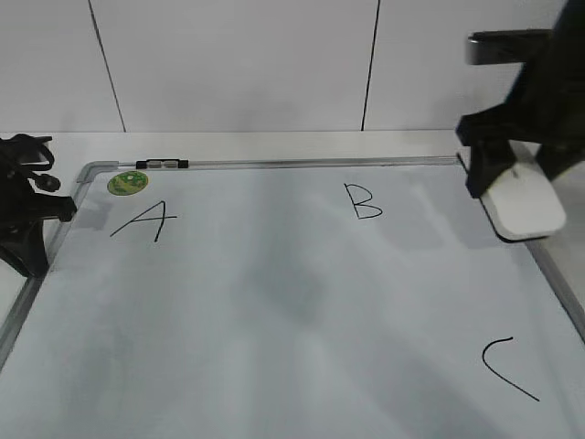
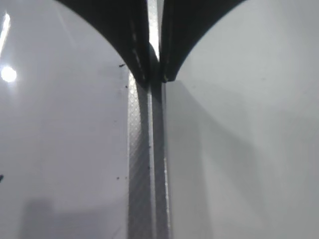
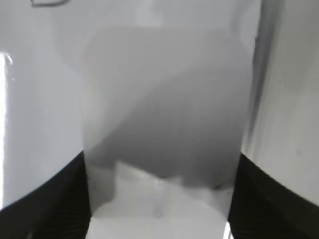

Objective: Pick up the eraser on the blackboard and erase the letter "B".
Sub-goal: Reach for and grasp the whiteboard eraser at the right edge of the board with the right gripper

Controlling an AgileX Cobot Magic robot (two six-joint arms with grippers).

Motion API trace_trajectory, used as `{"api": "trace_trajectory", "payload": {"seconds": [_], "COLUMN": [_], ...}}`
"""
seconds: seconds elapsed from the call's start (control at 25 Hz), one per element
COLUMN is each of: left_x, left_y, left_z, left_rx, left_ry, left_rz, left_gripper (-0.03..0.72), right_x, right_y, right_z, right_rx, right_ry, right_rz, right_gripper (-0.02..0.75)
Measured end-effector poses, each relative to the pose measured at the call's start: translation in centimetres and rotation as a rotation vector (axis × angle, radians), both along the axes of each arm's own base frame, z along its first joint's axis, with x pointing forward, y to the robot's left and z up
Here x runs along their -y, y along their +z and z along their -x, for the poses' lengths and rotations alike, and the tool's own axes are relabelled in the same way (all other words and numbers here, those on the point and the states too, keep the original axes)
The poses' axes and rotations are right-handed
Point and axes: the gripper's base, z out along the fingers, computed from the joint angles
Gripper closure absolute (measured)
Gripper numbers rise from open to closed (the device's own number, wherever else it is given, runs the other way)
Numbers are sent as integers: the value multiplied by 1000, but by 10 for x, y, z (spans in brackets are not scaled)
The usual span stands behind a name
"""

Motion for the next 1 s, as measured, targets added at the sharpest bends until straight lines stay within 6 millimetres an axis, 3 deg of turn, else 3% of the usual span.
{"api": "trace_trajectory", "payload": {"seconds": [0.16,0.48,0.76,1.0], "left_x": [0,0,0,0], "left_y": [0,0,0,0], "left_z": [0,0,1,1], "left_rx": [-4,-5,-7,-6], "left_ry": [0,1,1,1], "left_rz": [0,2,2,2], "left_gripper": [669,669,669,669], "right_x": [-33,-70,-75,-76], "right_y": [-5,-51,-91,-97], "right_z": [-37,-95,-110,-114], "right_rx": [42,42,-17,-25], "right_ry": [59,95,92,91], "right_rz": [-4,-22,-15,-14], "right_gripper": [204,204,204,204]}}
